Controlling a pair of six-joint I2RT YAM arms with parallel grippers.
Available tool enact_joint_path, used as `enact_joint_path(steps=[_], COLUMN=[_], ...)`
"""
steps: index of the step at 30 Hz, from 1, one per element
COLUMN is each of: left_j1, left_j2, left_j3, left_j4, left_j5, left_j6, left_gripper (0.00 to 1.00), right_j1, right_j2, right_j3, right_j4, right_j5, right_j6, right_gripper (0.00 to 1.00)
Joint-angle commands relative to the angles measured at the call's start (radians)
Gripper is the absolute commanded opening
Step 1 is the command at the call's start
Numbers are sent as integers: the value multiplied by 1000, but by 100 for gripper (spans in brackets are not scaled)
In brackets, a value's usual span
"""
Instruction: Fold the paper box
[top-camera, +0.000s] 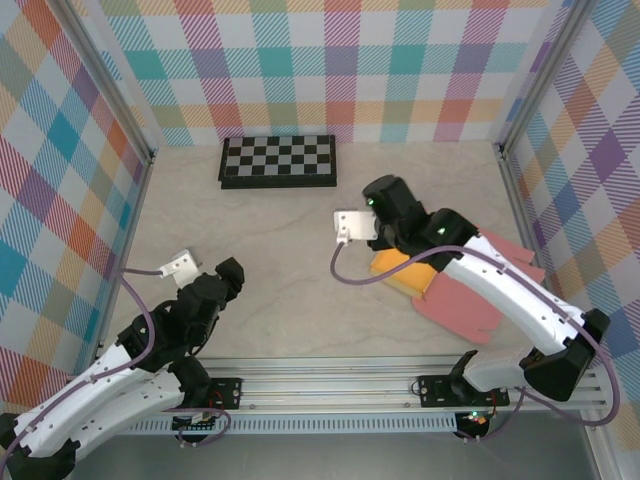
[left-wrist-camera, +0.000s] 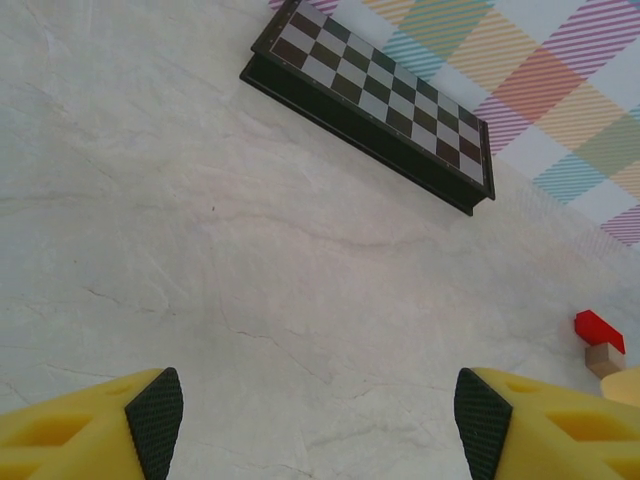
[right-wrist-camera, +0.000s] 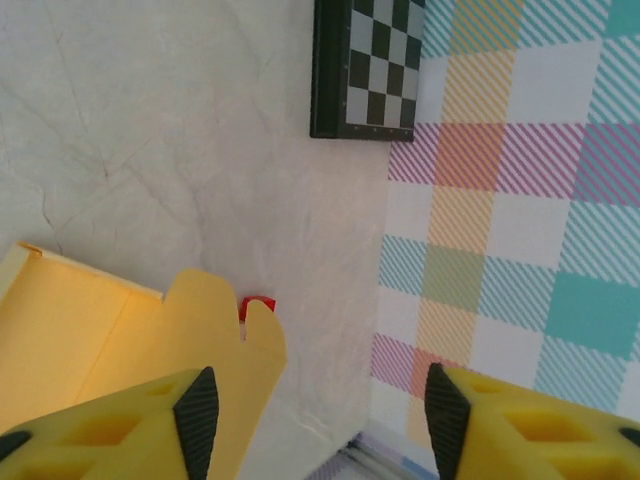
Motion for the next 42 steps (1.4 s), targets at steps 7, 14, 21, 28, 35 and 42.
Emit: enact_joint_path(steps=[7,14,21,28,35,42], left_j1=[25,52,72,88,96,103], left_j2=[87,141,202,231,222,236], left_j3=[-4,-2,4,7,21,-5], left_j4=[88,134,187,212,298,508], left_j5=[72,138,186,202,213,229], left_j6=[105,131,154,178,351,606], left_gripper=[76,76,76,76,77,77], right_j1=[-378,-455,-494,-491,-372,-172], right_j2=[90,179,264,263,185,335], right_j3=[48,42,70,100,235,390], right_j4=[-301,-264,-256,-325,-427,-417], right_j5=[-401,-371,-359,-463,-524,-531], right_j6=[256,248,233,214,117,-58], right_gripper=[73,73,66,0,0,0])
